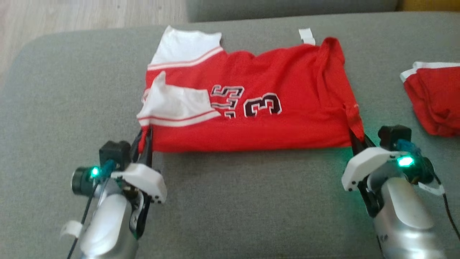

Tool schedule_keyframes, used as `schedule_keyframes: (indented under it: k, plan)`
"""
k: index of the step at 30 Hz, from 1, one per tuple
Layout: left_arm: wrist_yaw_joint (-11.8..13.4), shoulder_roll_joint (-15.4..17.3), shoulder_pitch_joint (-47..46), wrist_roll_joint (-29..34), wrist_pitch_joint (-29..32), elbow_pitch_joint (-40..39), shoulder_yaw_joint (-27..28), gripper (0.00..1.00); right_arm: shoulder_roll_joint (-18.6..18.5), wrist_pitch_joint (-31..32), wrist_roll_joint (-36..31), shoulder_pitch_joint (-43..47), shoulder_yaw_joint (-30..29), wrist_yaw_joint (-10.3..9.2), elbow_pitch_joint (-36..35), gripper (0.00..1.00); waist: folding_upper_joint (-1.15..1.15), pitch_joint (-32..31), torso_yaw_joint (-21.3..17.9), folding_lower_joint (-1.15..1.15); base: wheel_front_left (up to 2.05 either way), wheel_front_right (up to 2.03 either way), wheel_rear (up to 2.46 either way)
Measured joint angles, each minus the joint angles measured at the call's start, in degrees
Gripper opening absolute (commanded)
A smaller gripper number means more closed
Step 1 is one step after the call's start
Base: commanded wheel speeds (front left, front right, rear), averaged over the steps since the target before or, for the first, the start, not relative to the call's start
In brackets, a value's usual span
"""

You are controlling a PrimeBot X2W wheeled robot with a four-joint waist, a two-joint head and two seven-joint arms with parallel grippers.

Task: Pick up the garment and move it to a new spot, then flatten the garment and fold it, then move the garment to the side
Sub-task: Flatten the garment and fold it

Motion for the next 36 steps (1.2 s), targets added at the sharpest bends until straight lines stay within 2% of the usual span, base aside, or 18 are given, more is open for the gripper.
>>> schedule_keyframes:
  k: [5,9,14,22,23,24,25,26,30,36]
  plan:
    - [-0.48,-0.09,3.64,-0.70,0.00,0.56,-0.12,0.00,0.14,0.62,-0.66,4.87,-2.02,0.01,-2.40,0.00,0.00,-3.03,-0.07,0.00,0.00,0.00,0.00]
    - [-0.97,-0.19,7.55,-1.79,0.00,0.43,-0.34,0.00,0.45,2.96,1.46,9.95,-2.96,0.01,-5.58,0.00,0.00,-5.53,0.05,0.00,0.00,0.00,0.00]
    - [-0.98,-0.13,12.80,-3.14,0.15,-2.38,-0.35,0.00,0.54,7.10,4.63,16.57,-2.90,0.01,-12.82,0.00,0.00,-7.80,-0.17,0.00,0.00,0.00,0.00]
    - [-0.90,-0.03,18.51,-3.55,3.18,-6.72,-1.93,0.00,0.55,13.79,5.98,25.93,-2.46,0.01,-24.06,0.00,0.00,-8.82,-0.82,0.00,0.00,0.00,0.00]
    - [-0.89,-0.03,18.63,-3.55,3.36,-6.79,-2.04,0.00,0.57,14.18,6.08,26.42,-2.50,0.01,-24.91,0.65,0.00,-8.80,-0.88,0.00,0.00,0.00,0.00]
    - [-0.89,-0.03,18.64,-3.55,3.94,-6.81,-2.14,0.25,0.58,14.18,6.51,26.83,-2.55,0.01,-25.82,1.00,0.00,-8.80,-0.94,0.00,0.00,0.00,0.00]
    - [-0.90,-0.02,18.67,-3.56,4.26,-6.81,-2.23,0.82,0.59,14.18,7.08,27.04,-2.55,0.01,-26.70,1.00,0.00,-8.78,-1.01,0.00,0.00,0.00,0.00]
    - [-0.89,-0.03,18.70,-4.04,4.28,-6.90,-2.14,1.00,0.59,14.16,7.92,27.05,-2.65,0.01,-27.46,1.00,0.00,-8.71,-1.08,0.00,0.00,0.00,0.00]
    - [0.11,0.00,18.67,-5.04,3.90,-7.08,-1.59,1.00,0.59,13.94,9.65,26.98,-3.79,0.01,-29.22,1.00,0.00,-8.25,-1.43,0.00,0.00,0.00,0.00]
    - [1.67,0.45,15.89,-6.08,0.99,-10.60,1.86,1.00,0.59,10.45,10.93,25.58,-6.20,0.01,-32.98,1.00,0.00,-5.99,-2.02,0.00,0.00,0.00,0.00]
